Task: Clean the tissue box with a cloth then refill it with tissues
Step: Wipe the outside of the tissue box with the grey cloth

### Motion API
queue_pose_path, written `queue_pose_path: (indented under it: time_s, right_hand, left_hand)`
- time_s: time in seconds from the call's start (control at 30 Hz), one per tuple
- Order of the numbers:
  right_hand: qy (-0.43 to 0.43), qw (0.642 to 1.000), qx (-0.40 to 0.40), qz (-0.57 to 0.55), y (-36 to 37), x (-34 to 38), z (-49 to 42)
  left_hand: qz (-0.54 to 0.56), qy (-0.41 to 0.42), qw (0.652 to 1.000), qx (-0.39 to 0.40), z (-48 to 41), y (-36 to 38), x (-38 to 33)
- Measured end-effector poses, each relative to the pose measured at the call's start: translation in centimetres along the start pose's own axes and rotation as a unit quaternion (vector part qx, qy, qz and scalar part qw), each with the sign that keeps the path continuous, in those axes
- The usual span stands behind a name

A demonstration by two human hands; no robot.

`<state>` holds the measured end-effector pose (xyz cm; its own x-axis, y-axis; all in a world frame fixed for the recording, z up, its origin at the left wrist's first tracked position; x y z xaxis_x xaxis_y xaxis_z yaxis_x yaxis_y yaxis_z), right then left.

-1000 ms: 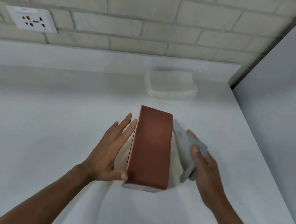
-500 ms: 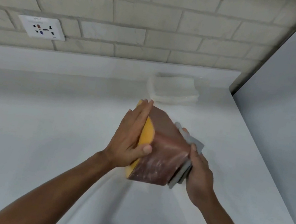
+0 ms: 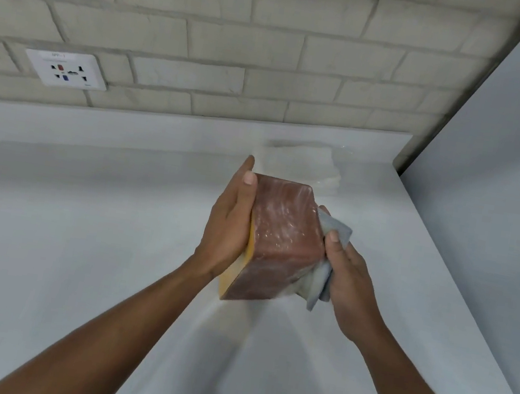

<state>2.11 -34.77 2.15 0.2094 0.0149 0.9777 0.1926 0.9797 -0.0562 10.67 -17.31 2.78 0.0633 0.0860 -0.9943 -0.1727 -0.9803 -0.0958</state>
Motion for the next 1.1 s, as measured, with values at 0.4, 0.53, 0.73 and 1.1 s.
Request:
queue_pose_path:
  time_s: [0.4, 0.53, 0.73, 1.1]
  right_hand:
    - [-0.006, 0.998, -0.061, -0.024, 0.1, 2.1, -1.5]
    - [-0.08, 0.991, -0.106, 0.0, -0.6, 5.7, -2.3]
    - [-0.143, 0.968, -0.002, 0.208, 0.4, 7.5, -2.8]
    - [-0.172, 0.87, 0.088, 0.454, 3.1, 9.2, -4.9]
  left_hand:
    - [-0.053, 0.09, 0.977, 0.186, 1.3, -2.9, 1.0]
    - [-0.1, 0.126, 0.973, 0.167, 0.7, -3.1, 0.9]
    - [-0.118, 0.135, 0.973, 0.143, 0.2, -3.2, 1.4]
    - [-0.101, 0.137, 0.974, 0.149, 0.2, -2.8, 1.0]
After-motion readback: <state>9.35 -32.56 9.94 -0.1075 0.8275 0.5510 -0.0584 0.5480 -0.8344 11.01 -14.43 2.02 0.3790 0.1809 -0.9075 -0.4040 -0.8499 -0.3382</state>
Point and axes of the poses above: each hand's wrist, its own z-axis away from the middle knuckle, its own y-axis out of the palm, x = y × z, the point moved 4 cm from there along -z, towards the middle knuckle, and after that the axes turned 1 degree about z, right-handed, at the moved point
